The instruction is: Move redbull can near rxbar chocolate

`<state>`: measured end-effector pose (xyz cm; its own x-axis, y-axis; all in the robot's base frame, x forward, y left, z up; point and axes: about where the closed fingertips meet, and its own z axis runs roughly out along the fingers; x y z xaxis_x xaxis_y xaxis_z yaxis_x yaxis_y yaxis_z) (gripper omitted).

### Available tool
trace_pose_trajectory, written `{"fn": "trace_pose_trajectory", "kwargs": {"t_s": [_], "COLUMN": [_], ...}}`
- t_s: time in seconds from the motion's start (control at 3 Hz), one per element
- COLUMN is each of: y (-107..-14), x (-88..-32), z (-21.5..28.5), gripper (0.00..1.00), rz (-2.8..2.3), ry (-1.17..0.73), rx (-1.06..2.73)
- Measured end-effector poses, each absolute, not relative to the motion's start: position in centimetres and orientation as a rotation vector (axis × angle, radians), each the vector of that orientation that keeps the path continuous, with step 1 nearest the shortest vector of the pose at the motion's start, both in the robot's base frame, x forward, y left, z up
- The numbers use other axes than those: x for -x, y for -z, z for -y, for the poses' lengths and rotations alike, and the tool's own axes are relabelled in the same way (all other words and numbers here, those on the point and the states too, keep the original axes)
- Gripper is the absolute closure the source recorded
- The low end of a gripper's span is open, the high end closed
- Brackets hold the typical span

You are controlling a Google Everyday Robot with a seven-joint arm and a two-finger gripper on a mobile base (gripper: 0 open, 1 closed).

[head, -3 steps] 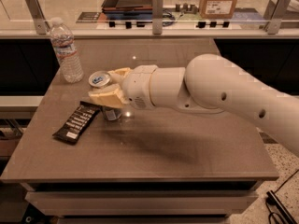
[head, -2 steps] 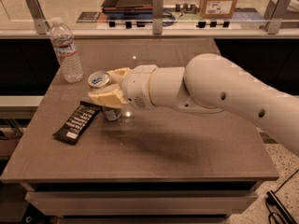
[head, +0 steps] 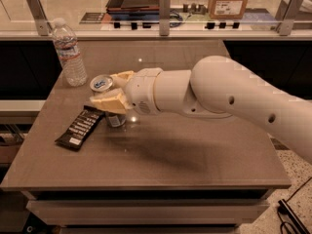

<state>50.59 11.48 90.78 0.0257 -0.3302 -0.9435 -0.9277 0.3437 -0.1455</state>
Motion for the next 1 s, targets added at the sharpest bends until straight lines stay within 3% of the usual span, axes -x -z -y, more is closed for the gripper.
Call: {"fn": "trace_pose_trajectory", "kwargs": {"t_s": [0.33,0.67,1.0], "y": [-90.85,-90.93,-90.93], "x": [-50.47,-50.36,-50.35], "z": [-11.67,-11.86,-11.87], "gripper": [0.13,0.0,0.0], "rz": [-1.523,-1.52,-1.52], "ry": [-0.693,-0.693,-0.693], "rx": [1.192,1.196,1.196]}}
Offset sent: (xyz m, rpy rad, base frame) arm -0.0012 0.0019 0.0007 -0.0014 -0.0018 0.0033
